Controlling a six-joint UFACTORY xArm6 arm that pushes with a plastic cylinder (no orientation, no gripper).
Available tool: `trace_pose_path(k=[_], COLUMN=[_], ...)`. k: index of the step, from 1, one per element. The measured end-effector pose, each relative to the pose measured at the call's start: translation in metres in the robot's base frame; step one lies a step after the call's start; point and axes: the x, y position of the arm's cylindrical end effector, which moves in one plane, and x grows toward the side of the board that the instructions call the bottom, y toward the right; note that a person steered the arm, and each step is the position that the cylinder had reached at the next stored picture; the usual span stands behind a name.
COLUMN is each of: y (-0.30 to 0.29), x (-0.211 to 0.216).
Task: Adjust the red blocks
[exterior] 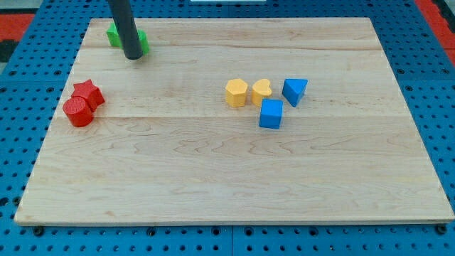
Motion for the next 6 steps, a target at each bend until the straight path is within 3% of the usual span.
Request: trace_pose_path(k=[1,2,3,4,5,6], y=[0.003,0.011,-0.045,-0.116,-0.113,-0.069], x=[0.007,0.093,0.176,0.198,0.163,0.158])
